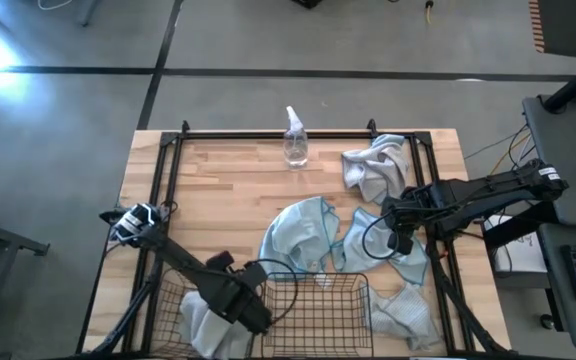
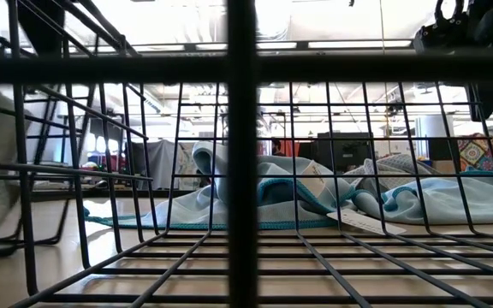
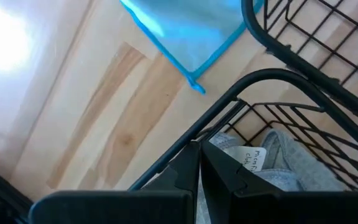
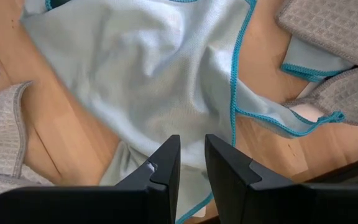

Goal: Sort microfiber towel by color & place in baskets
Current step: Adjust the gray microfiber towel from the left black wire basket, then put the top gray microfiber towel into the left black wire basket

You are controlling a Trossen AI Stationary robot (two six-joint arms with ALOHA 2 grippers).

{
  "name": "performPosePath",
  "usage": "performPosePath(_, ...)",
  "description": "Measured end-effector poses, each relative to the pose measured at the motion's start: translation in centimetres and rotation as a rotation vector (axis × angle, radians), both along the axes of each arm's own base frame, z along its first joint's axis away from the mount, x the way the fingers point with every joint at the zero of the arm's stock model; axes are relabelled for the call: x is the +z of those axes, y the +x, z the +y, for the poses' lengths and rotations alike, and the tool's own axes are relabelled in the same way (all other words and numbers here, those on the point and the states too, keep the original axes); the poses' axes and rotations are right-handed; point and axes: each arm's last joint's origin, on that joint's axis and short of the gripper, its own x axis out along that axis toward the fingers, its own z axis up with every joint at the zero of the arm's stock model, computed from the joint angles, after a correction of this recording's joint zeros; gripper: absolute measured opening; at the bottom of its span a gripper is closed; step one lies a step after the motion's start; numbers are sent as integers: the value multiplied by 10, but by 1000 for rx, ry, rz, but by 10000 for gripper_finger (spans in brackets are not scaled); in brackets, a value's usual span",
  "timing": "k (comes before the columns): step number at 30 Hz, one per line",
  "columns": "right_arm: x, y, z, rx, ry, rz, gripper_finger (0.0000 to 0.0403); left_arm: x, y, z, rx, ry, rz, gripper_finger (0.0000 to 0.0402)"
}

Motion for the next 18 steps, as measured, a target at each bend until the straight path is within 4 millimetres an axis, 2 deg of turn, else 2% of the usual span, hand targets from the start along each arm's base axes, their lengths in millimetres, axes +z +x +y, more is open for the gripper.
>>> performPosePath(10, 0, -2, 0, -15, 0, 20, 68, 4, 0, 9, -9, -19, 43, 0)
performPosePath(13, 0, -2, 0, -15, -1, 25, 68, 17, -7, 6, 2, -48, 8, 0)
performPosePath(18, 0, -2, 0, -15, 0, 25, 68, 54, -15, 7, 10, -76, -130, 0)
